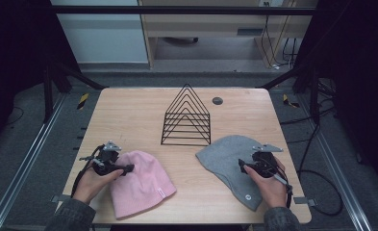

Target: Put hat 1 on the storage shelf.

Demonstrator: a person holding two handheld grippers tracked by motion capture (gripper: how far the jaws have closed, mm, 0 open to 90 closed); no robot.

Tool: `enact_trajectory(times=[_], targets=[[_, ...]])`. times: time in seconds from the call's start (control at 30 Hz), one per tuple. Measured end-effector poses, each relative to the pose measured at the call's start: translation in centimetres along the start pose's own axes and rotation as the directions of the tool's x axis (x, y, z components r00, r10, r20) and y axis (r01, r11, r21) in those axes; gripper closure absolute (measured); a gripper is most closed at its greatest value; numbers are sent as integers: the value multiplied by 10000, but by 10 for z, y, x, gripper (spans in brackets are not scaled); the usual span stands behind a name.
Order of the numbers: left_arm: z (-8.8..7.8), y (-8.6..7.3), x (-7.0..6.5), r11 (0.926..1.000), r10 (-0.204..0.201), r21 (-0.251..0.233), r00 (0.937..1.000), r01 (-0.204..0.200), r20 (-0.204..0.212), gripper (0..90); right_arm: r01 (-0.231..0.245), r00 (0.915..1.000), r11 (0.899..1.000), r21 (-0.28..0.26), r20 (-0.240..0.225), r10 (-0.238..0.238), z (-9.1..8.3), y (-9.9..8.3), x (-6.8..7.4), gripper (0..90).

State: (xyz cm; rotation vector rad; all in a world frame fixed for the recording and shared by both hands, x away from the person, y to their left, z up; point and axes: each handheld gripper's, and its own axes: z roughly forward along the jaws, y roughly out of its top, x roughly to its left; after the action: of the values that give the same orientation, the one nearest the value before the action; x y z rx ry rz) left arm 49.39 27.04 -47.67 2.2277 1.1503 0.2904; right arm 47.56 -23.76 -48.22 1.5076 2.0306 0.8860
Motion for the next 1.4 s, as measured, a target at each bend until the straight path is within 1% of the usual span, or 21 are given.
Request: enact_trajectory(times=[0.03,0.07,0.13,0.17,0.27,0.33,0.47,0.57,0.6,0.73,0.83,0.97,1.03,1.07,1.1,1.13,1.17,1.23,1.3,1.4], targets=[[0,0,-1,10000,57,11,10000,-58,59,475,-11,10000,10000,59,28,11,0,0,0,257],[0,0,-1,9999,113,-9,9998,-113,154,525,26,10000,10000,77,69,-27,1,0,0,258],[-2,1,-3,9996,270,-86,9994,-268,209,618,116,9999,9999,76,84,-117,1,0,0,258],[-4,2,-4,9994,313,-117,9992,-311,235,680,89,9999,9999,63,100,-90,1,0,1,258],[-9,3,-5,9984,408,-407,9991,-402,145,742,75,9999,10000,57,129,-76,0,0,1,258],[-12,4,-5,9974,419,-595,9989,-407,189,753,75,9998,10000,15,159,-75,0,1,0,259],[-17,5,-7,9943,615,-885,9980,-602,125,757,-14,9997,10000,-85,243,16,-2,1,0,262],[-19,5,-8,9925,711,-996,9975,-704,44,757,21,9998,10000,-42,220,-20,-2,1,0,261],[-21,6,-10,9897,759,-1216,9971,-751,19,757,23,9998,10000,-33,218,-22,-2,1,0,262],[-26,7,-13,9838,975,-1516,9952,-961,19,757,67,9998,10000,-54,214,-66,-2,1,0,262],[-29,8,-14,9795,958,-1782,9954,-937,28,759,86,9998,10000,-48,188,-85,-2,1,1,263],[-36,11,-16,9704,1045,-2189,9945,-1020,-1,767,71,9997,10000,-70,235,-69,-2,1,1,264],[-42,14,-20,9629,1341,-2340,9908,-1347,-186,768,133,9997,9999,-64,202,-131,-2,2,2,266],[-42,14,-20,9629,1341,-2340,9908,-1347,-186,768,133,9997,9999,-64,202,-131,-2,2,2,266],[-47,17,-24,9551,1506,-2538,9882,-1528,-284,768,168,9996,9999,-41,214,-167,-2,2,3,266],[-52,21,-30,9471,1726,-2670,9840,-1779,-433,770,190,9994,9998,-43,284,-188,-1,3,3,266],[-54,22,-32,9444,1779,-2723,9829,-1843,-481,771,188,9994,9998,-91,301,-185,-2,3,3,267],[-60,27,-38,9376,2007,-2782,9779,-2089,-578,771,204,9993,9997,-147,319,-199,-3,3,3,267],[-66,32,-44,9303,2209,-2881,9738,-2269,-535,771,164,9994,9996,-246,313,-156,-6,3,5,269],[-74,44,-54,9157,2590,-3011,9637,-2661,-641,772,192,9993,9984,-537,335,-174,-11,7,8,271]])
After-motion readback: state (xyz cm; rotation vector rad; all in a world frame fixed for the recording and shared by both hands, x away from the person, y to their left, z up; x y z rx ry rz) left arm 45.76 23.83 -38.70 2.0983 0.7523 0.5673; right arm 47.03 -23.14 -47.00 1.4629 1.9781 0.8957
